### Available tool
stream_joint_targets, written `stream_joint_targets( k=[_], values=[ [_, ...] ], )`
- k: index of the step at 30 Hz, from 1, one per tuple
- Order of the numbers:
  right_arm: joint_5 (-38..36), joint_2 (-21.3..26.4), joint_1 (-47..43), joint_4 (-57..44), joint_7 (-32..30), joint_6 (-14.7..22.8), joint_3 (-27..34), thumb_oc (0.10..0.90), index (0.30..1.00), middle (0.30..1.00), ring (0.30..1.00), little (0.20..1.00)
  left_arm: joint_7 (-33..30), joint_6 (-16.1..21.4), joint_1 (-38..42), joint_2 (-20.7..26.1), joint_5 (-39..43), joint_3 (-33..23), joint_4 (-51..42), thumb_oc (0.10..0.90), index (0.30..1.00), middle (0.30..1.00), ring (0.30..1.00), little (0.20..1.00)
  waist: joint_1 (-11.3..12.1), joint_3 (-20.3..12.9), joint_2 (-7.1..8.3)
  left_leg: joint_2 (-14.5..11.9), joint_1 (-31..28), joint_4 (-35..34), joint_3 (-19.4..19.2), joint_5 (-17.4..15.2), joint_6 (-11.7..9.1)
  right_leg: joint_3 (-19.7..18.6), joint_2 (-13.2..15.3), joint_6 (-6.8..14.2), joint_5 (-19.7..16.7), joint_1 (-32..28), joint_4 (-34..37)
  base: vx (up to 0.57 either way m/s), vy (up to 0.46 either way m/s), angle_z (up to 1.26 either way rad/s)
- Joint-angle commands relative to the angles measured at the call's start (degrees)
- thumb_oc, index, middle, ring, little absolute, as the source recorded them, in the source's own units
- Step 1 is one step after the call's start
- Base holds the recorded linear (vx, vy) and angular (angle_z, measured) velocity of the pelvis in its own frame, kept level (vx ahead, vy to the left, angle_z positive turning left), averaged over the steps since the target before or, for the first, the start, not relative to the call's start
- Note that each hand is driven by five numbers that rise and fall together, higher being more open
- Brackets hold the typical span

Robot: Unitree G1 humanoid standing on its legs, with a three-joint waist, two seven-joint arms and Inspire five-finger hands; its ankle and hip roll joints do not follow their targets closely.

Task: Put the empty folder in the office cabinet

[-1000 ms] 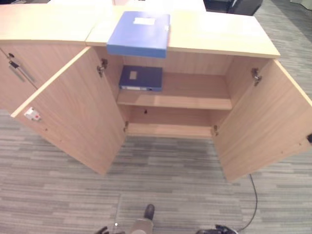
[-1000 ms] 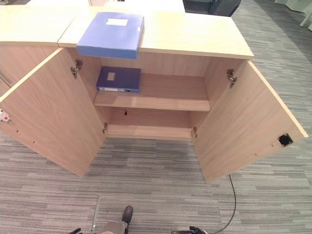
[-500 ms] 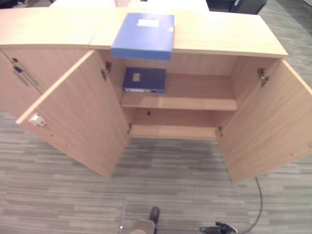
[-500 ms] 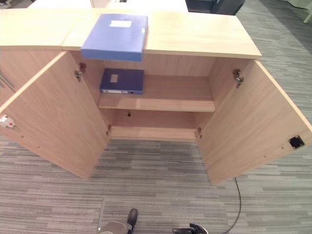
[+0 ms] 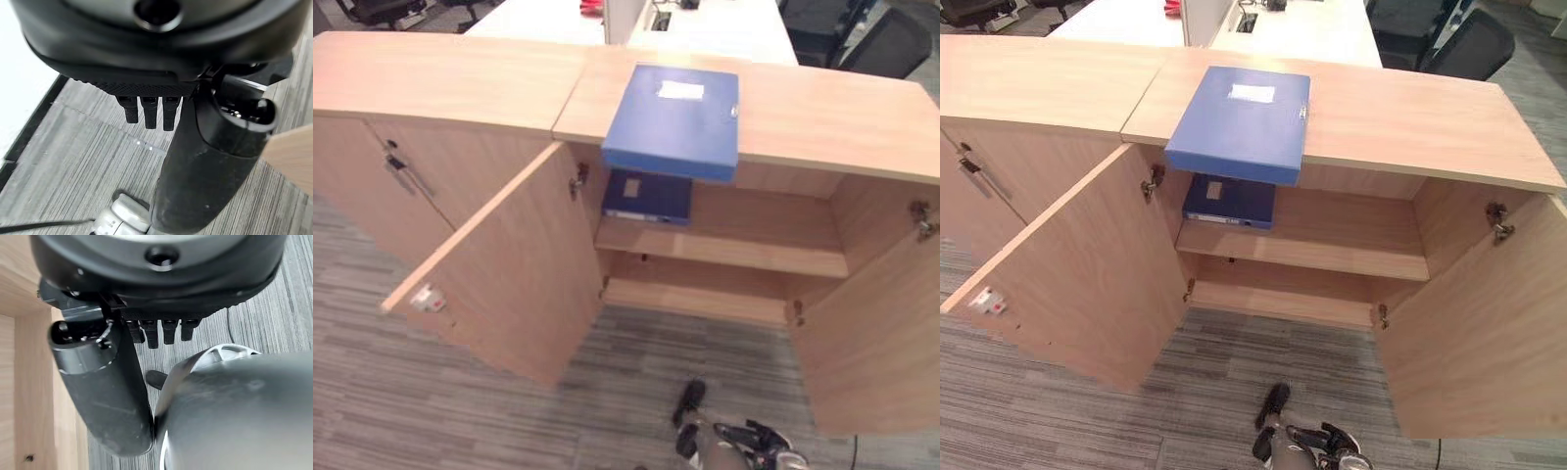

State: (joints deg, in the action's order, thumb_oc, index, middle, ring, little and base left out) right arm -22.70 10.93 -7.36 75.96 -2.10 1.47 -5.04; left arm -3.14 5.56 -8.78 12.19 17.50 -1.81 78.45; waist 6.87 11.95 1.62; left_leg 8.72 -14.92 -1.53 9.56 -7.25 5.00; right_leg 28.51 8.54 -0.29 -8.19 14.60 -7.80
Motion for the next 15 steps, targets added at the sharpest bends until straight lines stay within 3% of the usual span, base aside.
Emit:
stream_joint_targets(
  k=[1, 7, 15],
  values=[
    [-0.7, 2.5, 1.3, 0.5, -1.1, 0.2, -3.0, 0.800, 0.900, 0.900, 0.900, 0.900, -1.0, 0.7, 1.9, 1.5, 0.1, 1.0, -0.2, 0.800, 0.900, 0.900, 0.900, 0.900, 0.2, -0.7, 1.53, -1.4, 4.7, -0.5, 3.2, -1.2, -1.0, -3.6, 4.2, 9.8, -5.0, -2.4, 6.1, 0.30, -0.120, -0.14],
    [-1.3, 3.2, -0.2, -3.0, -1.7, 0.6, -4.0, 0.800, 0.900, 0.900, 0.900, 0.900, -1.5, 1.5, 4.1, 1.9, 0.9, 3.1, -3.0, 0.800, 0.900, 0.900, 0.900, 0.900, -1.1, 0.9, 1.21, -2.2, 4.8, -1.6, 3.7, -1.1, -1.0, -4.9, 4.6, 9.3, -2.5, -0.3, 1.3, 0.07, -0.042, -0.15],
    [-0.9, 3.2, 0.7, -1.9, -1.6, 0.2, -3.7, 0.800, 0.900, 0.900, 0.900, 0.900, -1.3, 1.3, 3.8, 2.1, 0.2, 3.2, -2.0, 0.800, 0.900, 0.900, 0.900, 0.900, -1.8, 0.5, 0.57, -2.7, 4.4, -2.7, 5.0, -1.2, -1.2, -5.1, 5.0, 8.9, -1.3, 0.0, -0.2, 0.04, -0.023, 0.18]
  ],
)
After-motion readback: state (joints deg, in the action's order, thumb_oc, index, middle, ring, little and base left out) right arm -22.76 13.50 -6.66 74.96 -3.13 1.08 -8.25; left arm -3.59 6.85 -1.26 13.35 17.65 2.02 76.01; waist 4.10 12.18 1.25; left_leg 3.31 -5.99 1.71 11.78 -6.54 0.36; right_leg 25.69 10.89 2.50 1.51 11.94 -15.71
